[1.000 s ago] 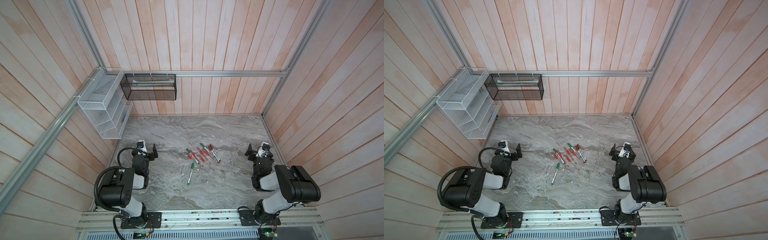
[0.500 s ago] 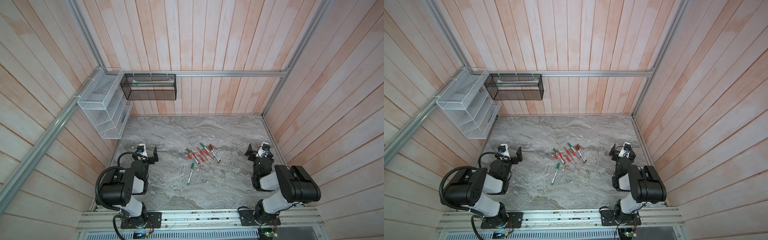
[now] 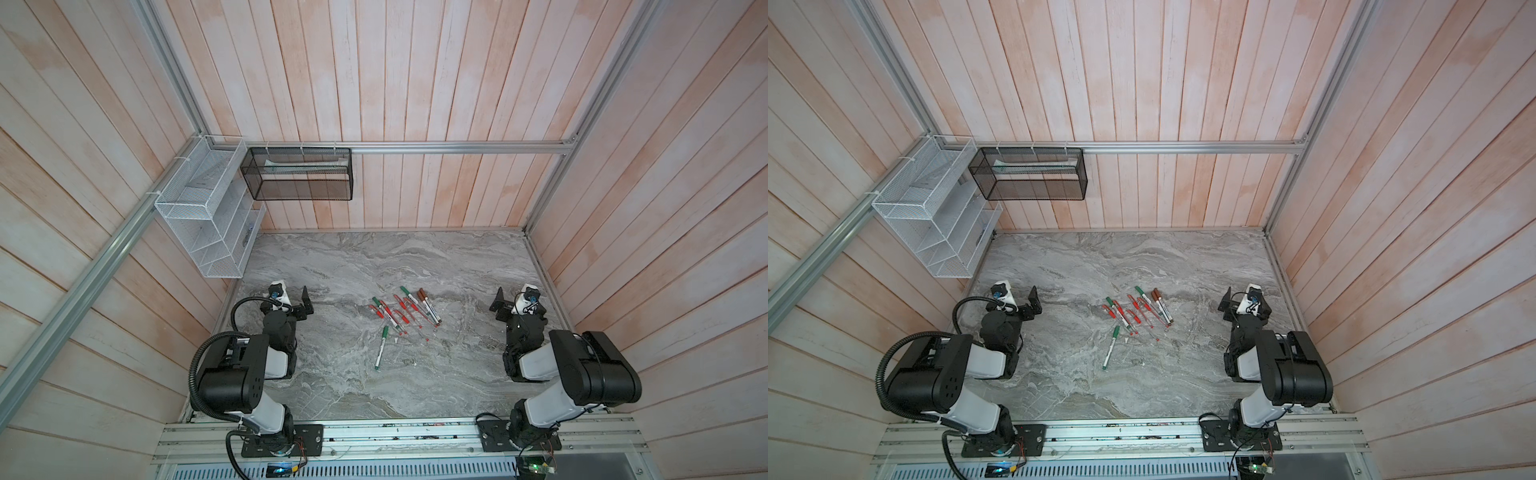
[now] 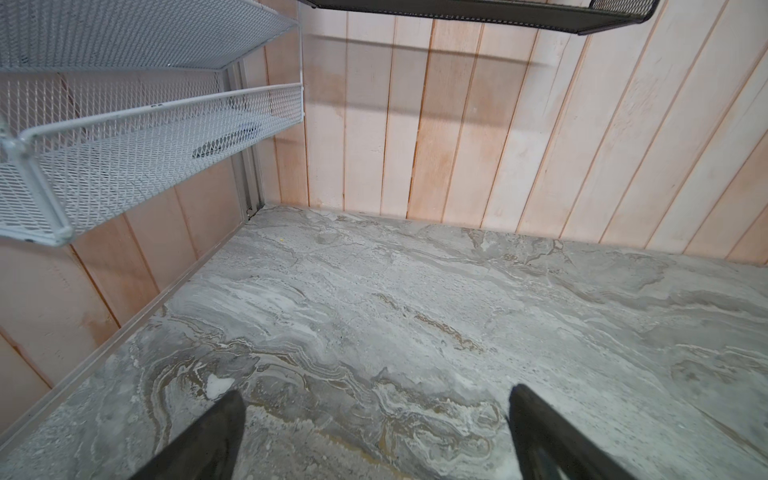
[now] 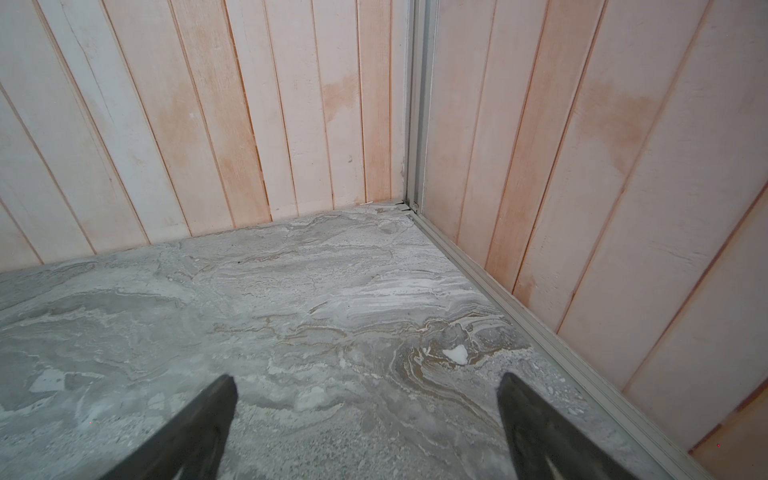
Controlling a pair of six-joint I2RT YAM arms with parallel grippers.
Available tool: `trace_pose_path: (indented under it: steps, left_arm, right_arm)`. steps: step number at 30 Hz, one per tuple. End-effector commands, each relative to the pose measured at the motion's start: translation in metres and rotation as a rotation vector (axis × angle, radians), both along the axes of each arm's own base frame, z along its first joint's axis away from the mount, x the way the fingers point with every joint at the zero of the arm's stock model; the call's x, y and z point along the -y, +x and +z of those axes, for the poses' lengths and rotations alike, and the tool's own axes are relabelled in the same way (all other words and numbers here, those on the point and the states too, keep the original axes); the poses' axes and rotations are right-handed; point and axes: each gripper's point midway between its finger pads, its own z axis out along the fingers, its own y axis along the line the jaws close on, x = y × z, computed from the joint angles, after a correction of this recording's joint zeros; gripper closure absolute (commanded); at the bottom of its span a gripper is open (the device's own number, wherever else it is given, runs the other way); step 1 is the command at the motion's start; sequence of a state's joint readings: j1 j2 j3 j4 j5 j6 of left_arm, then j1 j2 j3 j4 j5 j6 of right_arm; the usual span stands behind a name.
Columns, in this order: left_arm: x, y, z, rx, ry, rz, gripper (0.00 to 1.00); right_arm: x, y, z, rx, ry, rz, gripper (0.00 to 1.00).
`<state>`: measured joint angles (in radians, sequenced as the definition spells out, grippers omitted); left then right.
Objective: Open the pen caps
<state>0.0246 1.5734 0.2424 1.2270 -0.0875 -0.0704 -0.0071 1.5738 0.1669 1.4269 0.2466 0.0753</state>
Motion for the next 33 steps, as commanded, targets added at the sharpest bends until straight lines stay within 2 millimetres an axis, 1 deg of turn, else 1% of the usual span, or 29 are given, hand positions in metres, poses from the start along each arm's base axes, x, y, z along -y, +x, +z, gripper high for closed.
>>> trace_pose_path:
  steps: [1,18,20,21,22,23,25,27,29,30,32,33]
  left_arm:
    - [-0.001,0.002,0.004,0.008,0.023,0.018,0.00]
    - [0.003,0.001,0.006,0.014,0.055,0.033,0.00]
    - [0.006,0.001,0.015,0.022,0.056,0.008,0.00]
    - [0.010,0.005,0.020,0.007,0.063,-0.023,0.00]
    - [0.013,0.012,0.026,-0.014,0.065,-0.043,0.00]
    - [0.014,0.020,0.027,-0.058,0.067,-0.050,0.00]
    - [0.014,0.038,0.033,-0.145,0.065,-0.047,0.00]
    - [0.017,0.050,0.043,-0.215,0.078,-0.068,0.00]
    - [0.019,0.057,0.062,-0.256,0.085,-0.083,0.00]
    - [0.020,0.058,0.077,-0.261,0.081,-0.087,0.00]
    - [0.024,0.052,0.096,-0.294,0.074,-0.111,0.00]
    - [0.029,0.048,0.107,-0.300,0.071,-0.138,0.00]
  right_arm:
    - [0.001,0.003,0.003,0.002,-0.004,-0.011,0.02]
    - [0.001,0.003,0.002,0.000,-0.006,-0.011,0.02]
    - [-0.002,-0.004,0.010,0.035,-0.015,-0.006,0.02]
    - [-0.004,-0.007,0.015,0.047,-0.021,0.006,0.02]
    - [-0.007,-0.009,0.020,0.053,-0.028,0.020,0.02]
    - [-0.009,-0.009,0.025,0.053,-0.038,0.021,0.02]
    - [-0.015,-0.004,0.034,0.023,-0.051,0.022,0.02]
    - [-0.017,0.002,0.043,-0.009,0.004,0.025,0.02]
    - [-0.020,0.007,0.052,-0.019,0.089,0.034,0.02]
    - [-0.026,0.010,0.058,-0.027,0.123,0.063,0.02]
    - [-0.037,0.016,0.066,-0.060,0.184,0.107,0.03]
    - [-0.046,0.018,0.070,-0.086,0.199,0.141,0.05]
